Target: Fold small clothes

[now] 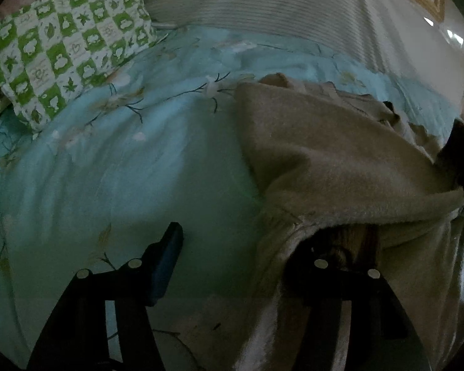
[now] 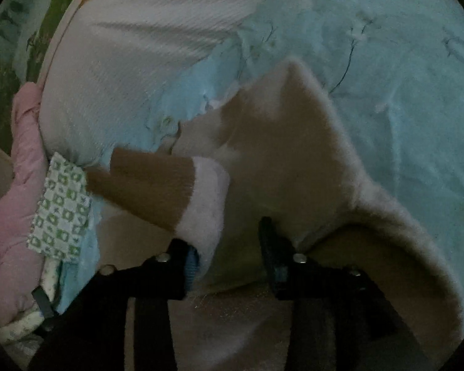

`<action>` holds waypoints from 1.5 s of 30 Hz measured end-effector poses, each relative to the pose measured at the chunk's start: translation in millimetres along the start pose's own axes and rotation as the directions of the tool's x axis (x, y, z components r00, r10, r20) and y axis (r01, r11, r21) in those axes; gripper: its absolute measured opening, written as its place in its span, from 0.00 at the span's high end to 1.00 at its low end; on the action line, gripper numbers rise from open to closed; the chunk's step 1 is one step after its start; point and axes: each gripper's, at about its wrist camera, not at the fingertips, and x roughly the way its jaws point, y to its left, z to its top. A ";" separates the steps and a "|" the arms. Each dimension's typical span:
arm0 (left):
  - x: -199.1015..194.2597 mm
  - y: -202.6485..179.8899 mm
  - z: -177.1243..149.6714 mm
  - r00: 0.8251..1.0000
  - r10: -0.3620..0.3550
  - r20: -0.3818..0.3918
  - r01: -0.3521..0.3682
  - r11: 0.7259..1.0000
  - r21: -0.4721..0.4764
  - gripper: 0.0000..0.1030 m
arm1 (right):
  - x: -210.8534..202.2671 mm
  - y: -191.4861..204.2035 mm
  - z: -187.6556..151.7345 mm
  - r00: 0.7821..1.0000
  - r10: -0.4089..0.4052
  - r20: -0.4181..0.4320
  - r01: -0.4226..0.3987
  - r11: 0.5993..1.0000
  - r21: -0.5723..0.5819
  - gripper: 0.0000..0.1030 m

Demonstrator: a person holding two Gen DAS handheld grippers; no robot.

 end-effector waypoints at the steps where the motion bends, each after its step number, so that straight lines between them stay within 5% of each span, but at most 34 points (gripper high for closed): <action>1: -0.6 0.2 -0.3 1.000 0.006 0.003 -0.006 1.000 -0.003 0.40 | -1.8 2.1 2.2 1.000 -0.015 0.020 0.015 1.000 -0.013 0.51; 8: 0.3 21.9 -1.9 0.999 -0.032 0.004 0.032 0.992 -0.122 0.40 | -14.4 -12.6 16.8 0.993 -0.052 0.109 0.049 0.998 0.029 0.50; 9: 0.1 22.3 -2.2 1.000 -0.030 0.007 0.031 0.991 -0.129 0.40 | -14.4 -12.9 18.4 0.994 -0.041 0.103 0.040 0.999 0.010 0.59; 10: -0.4 21.9 -2.3 1.000 -0.029 0.011 0.030 0.991 -0.133 0.40 | -10.5 -8.0 19.7 0.996 -0.037 0.085 0.039 0.999 -0.018 0.86; 11: -1.1 22.1 -2.1 0.999 -0.028 0.017 0.031 0.989 -0.143 0.40 | -7.7 -4.8 22.2 0.997 -0.035 0.073 0.037 0.999 -0.033 0.92; 15: 1.2 28.0 -3.3 0.998 -0.058 0.004 0.057 0.980 -0.189 0.40 | -20.5 12.5 28.4 0.990 -0.012 0.137 0.027 0.994 -0.107 0.92; 20: -11.4 32.7 -1.5 0.988 -0.153 -0.016 0.149 0.978 -0.148 0.40 | -7.6 -12.9 20.0 0.998 -0.065 0.012 0.065 0.997 -0.048 0.84; 25: -16.5 33.1 25.5 0.957 -0.288 -0.031 0.281 0.949 -0.142 0.33 | -12.7 -13.9 14.5 1.000 -0.023 0.014 0.024 0.998 -0.053 0.64; 28: -1.5 32.6 48.0 0.950 -0.312 -0.036 0.301 0.937 -0.178 0.31 | -11.7 -5.3 13.5 1.000 -0.004 0.010 0.004 0.997 -0.076 0.64; 31: 5.9 45.0 62.2 0.913 -0.406 -0.040 0.381 0.884 -0.272 0.31 | -13.2 -3.1 9.9 1.000 -0.007 0.016 0.009 0.995 -0.096 0.64; 34: 15.7 40.1 72.1 0.939 -0.335 -0.074 0.307 0.917 -0.254 0.31 | -13.5 -0.5 7.8 1.000 -0.019 0.021 0.022 0.990 -0.140 0.64; 39: 63.1 13.8 88.3 0.929 -0.333 -0.161 0.300 0.933 -0.198 0.31 | -9.0 3.3 7.5 1.000 -0.016 0.013 0.017 0.990 -0.141 0.64; 41: 68.5 6.7 90.9 0.940 -0.311 -0.139 0.287 0.943 -0.166 0.44 | -8.1 4.7 7.8 1.000 -0.011 0.014 0.013 0.991 -0.136 0.64; 42: 66.9 2.9 92.0 0.941 -0.317 -0.117 0.300 0.944 -0.137 0.81 | -7.2 5.9 8.5 1.000 -0.009 0.014 0.010 0.990 -0.139 0.64; 43: 66.7 3.5 92.3 0.936 -0.333 -0.113 0.317 0.938 -0.140 0.92 | -6.8 8.2 8.9 1.000 -0.008 0.016 0.011 0.989 -0.146 0.70; 45: 52.0 10.8 93.9 0.942 -0.333 -0.035 0.325 0.935 -0.143 0.95 | -9.7 17.8 14.1 0.999 0.023 0.038 -0.016 0.984 -0.176 0.87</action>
